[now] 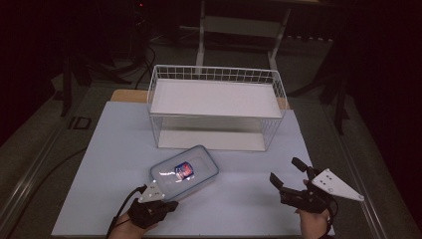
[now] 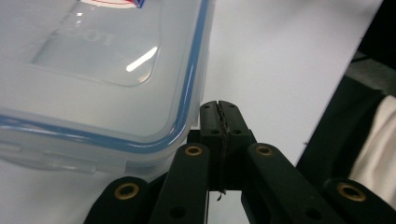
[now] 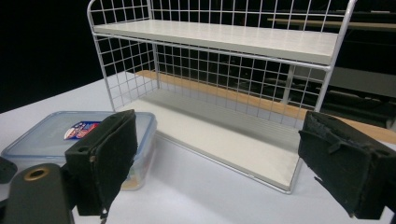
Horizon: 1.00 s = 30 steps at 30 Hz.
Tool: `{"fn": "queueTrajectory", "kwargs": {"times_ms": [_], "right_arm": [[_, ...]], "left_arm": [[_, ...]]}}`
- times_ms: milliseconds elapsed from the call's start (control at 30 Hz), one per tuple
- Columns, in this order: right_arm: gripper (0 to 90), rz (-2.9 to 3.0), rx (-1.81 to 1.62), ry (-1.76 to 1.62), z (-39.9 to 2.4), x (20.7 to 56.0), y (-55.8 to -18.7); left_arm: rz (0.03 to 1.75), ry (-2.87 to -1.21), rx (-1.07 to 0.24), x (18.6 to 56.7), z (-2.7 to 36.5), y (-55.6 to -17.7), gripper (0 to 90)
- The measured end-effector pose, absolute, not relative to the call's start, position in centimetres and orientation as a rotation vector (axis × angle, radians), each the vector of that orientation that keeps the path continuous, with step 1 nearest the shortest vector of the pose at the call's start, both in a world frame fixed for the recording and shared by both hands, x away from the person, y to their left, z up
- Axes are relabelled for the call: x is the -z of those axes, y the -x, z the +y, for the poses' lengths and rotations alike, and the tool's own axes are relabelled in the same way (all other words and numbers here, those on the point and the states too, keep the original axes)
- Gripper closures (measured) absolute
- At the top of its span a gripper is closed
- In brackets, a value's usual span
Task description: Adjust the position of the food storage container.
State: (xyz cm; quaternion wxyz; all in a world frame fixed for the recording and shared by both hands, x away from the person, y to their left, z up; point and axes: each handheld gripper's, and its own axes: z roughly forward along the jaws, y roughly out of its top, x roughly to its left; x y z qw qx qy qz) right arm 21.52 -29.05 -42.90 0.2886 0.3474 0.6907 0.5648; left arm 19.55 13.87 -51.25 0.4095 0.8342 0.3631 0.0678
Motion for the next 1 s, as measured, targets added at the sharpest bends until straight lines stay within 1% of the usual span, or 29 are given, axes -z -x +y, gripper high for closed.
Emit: {"fn": "queueTrajectory", "kwargs": {"times_ms": [300,467,733,1000], "right_arm": [[11.6,1.856,-1.513,-0.917,-29.0,43.0,-21.6],[11.6,1.862,-1.514,-0.921,-28.9,43.0,-21.7],[11.6,1.87,-1.523,-0.929,-29.1,43.2,-22.0],[11.7,1.884,-1.523,-0.919,-28.9,43.3,-21.9]], "left_arm": [[0.978,-2.076,-0.238,51.3,15.6,-20.8,89.6],[0.995,-2.075,-0.257,51.3,16.2,-21.5,89.6],[1.085,-2.051,-0.295,52.0,17.7,-22.9,89.6],[1.114,-2.054,-0.325,51.8,19.5,-23.4,89.6]]}}
